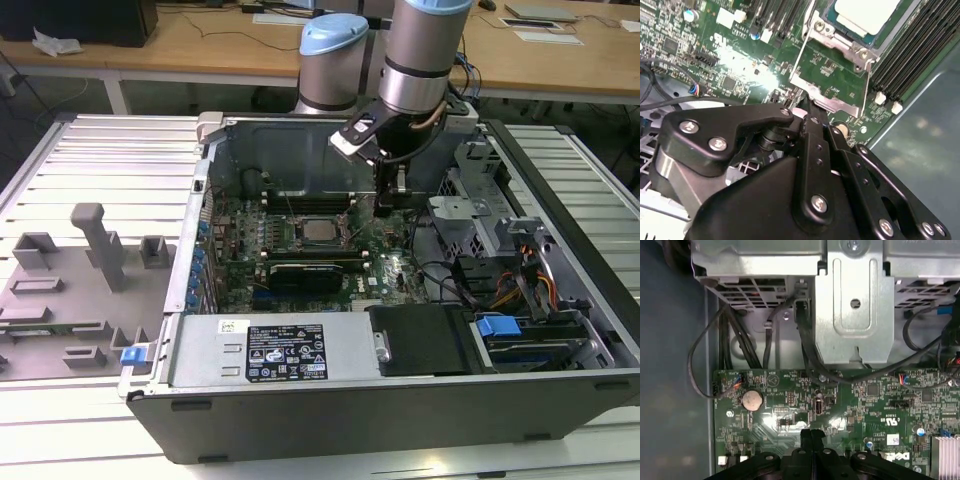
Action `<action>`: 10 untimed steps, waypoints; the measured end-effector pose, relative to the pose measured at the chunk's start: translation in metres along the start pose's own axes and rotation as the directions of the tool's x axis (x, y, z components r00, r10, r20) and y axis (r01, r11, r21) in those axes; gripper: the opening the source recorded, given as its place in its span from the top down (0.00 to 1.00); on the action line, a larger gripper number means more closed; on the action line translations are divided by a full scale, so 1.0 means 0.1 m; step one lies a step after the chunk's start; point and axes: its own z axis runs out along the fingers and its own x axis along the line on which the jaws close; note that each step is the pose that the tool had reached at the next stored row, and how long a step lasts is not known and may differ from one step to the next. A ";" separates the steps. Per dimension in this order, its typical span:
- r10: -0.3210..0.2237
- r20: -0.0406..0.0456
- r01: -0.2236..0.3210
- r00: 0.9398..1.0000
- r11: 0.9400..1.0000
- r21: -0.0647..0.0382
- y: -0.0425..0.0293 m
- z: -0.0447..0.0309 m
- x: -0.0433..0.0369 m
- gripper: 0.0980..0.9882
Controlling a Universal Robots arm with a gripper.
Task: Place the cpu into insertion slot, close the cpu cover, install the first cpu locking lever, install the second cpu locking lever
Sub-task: 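Close the cpu cover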
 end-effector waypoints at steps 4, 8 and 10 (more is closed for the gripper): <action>0.000 0.000 0.000 1.000 1.000 -0.004 -0.085 -0.001 -0.001 0.99; 0.000 0.000 0.000 1.000 1.000 -0.008 -0.185 -0.001 -0.003 0.99; 0.000 0.000 0.000 1.000 1.000 -0.012 -0.274 0.000 -0.004 0.99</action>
